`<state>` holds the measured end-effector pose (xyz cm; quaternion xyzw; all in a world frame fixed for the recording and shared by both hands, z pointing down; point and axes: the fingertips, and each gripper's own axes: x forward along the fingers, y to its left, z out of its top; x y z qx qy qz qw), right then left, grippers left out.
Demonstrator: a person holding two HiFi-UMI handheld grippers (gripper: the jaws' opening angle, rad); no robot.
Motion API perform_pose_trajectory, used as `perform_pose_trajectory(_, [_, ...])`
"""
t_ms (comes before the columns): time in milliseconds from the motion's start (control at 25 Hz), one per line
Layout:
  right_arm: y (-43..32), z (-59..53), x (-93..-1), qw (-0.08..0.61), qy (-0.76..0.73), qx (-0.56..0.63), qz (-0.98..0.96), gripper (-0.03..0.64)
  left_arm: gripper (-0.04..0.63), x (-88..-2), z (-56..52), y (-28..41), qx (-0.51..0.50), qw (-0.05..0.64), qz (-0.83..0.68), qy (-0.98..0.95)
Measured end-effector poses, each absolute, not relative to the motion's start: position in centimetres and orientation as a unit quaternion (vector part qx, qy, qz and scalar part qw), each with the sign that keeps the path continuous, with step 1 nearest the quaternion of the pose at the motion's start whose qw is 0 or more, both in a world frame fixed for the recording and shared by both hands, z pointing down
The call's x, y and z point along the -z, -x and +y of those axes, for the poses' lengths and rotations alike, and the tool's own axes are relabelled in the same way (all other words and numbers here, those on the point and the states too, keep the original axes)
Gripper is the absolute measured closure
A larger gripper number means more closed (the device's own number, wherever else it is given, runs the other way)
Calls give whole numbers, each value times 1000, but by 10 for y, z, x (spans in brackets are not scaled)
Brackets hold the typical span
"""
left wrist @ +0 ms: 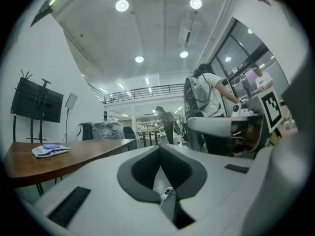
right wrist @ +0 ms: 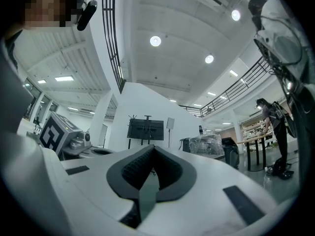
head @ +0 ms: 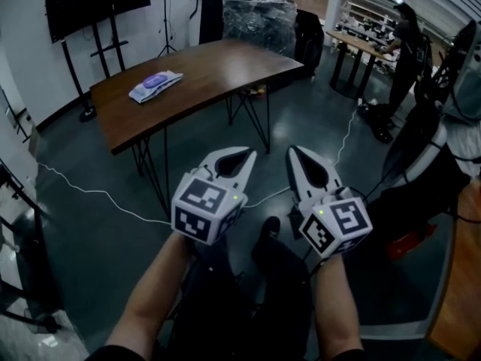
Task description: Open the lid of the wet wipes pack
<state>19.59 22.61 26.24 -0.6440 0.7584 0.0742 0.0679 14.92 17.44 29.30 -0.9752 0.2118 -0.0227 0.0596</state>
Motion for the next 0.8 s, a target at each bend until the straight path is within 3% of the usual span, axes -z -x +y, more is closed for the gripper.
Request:
perform_pose_trajectory(400, [-225,75,-270,66,621,-74,778,606,589,-300,22,-172,31,63,264,962])
perform_pose_trajectory(800, [-177,-20,-266,51,567,-71,819,606,590,-289,-60,-116,38,69,328,941])
